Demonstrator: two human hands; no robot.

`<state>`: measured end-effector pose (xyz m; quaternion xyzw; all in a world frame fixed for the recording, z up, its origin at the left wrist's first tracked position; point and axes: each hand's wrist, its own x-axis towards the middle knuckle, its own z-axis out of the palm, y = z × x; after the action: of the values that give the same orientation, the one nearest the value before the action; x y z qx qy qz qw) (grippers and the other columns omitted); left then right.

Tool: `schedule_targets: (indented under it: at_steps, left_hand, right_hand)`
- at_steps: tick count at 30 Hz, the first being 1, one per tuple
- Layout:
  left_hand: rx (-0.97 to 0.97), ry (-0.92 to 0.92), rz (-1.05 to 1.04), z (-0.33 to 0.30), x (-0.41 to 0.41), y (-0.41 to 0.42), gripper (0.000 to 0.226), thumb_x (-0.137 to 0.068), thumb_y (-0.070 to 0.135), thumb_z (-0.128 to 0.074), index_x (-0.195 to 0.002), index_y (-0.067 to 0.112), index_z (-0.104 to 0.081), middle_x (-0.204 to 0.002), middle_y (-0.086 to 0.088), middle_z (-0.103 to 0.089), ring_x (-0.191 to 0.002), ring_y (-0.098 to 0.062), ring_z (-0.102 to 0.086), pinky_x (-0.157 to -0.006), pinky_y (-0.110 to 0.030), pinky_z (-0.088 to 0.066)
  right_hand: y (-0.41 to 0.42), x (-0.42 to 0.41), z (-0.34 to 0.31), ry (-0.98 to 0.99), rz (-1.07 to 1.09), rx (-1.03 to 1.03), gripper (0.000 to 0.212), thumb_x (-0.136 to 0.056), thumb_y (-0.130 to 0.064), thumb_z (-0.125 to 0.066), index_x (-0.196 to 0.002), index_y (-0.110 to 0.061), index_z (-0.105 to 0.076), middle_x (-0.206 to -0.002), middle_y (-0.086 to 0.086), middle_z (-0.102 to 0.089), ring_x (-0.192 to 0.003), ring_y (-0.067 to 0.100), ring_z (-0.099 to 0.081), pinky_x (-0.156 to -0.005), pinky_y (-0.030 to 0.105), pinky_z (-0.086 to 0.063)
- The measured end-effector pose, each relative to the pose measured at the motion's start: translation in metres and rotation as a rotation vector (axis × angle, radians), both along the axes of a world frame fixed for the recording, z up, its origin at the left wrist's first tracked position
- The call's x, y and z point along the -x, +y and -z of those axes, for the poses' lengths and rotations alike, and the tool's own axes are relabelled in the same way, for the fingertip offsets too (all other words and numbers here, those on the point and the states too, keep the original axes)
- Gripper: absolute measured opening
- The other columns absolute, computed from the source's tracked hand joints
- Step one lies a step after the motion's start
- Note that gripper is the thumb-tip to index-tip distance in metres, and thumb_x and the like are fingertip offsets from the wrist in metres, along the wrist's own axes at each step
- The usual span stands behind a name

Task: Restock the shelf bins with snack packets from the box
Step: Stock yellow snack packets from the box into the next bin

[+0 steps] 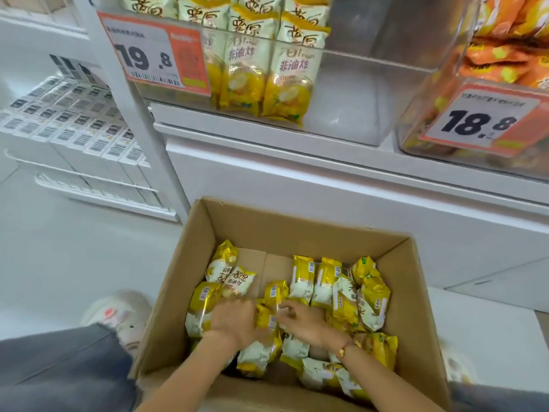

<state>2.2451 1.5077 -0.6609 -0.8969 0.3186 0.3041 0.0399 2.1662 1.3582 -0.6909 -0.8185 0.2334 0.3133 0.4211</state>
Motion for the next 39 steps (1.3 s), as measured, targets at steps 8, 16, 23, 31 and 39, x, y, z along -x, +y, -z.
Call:
schedule_targets:
  at_steps: [8, 16, 23, 31, 39]
  left_hand:
    - [-0.099, -0.026, -0.072, 0.001, 0.017, -0.021, 0.09, -0.082, 0.062, -0.06, -0.144, 0.008, -0.023, -0.117, -0.002, -0.062, -0.111, -0.021, -0.059, -0.081, -0.03, -0.045]
    - [0.406, 0.837, -0.615, -0.055, -0.076, 0.002, 0.073, -0.057, 0.037, -0.079, -0.123, 0.028, -0.048, -0.118, 0.005, -0.051, -0.098, -0.007, -0.056, -0.082, -0.019, -0.049]
    - [1.109, 1.54, -1.099, -0.047, -0.069, 0.011, 0.049, -0.074, 0.017, -0.052, -0.123, 0.01, -0.049, -0.126, -0.015, -0.051, -0.115, -0.03, -0.049, -0.098, -0.04, -0.047]
    - [1.274, 1.388, -1.137, -0.088, -0.065, -0.004, 0.028, -0.084, 0.032, -0.062, -0.108, 0.017, -0.06, -0.102, -0.004, -0.063, -0.09, -0.021, -0.065, -0.076, -0.038, -0.055]
    - [1.44, 1.25, -1.02, -0.158, -0.068, -0.021, 0.047, -0.084, 0.049, -0.06, -0.113, 0.013, -0.064, -0.097, -0.009, -0.068, -0.089, -0.024, -0.068, -0.082, -0.041, -0.052]
  right_hand:
    - [-0.01, -0.019, 0.024, -0.173, 0.025, 0.238, 0.036, -0.097, -0.022, -0.047, -0.132, -0.018, -0.043, -0.112, 0.005, -0.058, -0.096, 0.025, -0.061, -0.074, 0.034, -0.048]
    - [0.009, -0.036, 0.031, -0.064, -0.278, 0.462, 0.102, -0.077, -0.035, -0.077, -0.151, -0.014, -0.01, -0.15, 0.012, -0.024, -0.126, 0.033, -0.046, -0.095, 0.041, -0.045]
    - [0.002, -0.041, 0.017, 0.027, -0.07, 0.312, 0.094, -0.077, -0.028, -0.074, -0.147, -0.013, -0.014, -0.127, 0.011, -0.053, -0.111, 0.031, -0.058, -0.083, 0.038, -0.051]
    - [-0.059, -0.037, -0.125, -0.021, 0.442, -0.838, 0.016, -0.078, -0.02, -0.054, -0.082, -0.018, -0.07, -0.093, 0.007, -0.063, -0.083, 0.019, -0.061, -0.078, 0.029, -0.046]
    - [-0.05, -0.043, -0.22, -0.202, 0.5, -1.091, 0.066, -0.045, -0.02, -0.097, -0.102, -0.004, -0.069, -0.096, 0.016, -0.064, -0.08, 0.03, -0.067, -0.072, 0.037, -0.058]
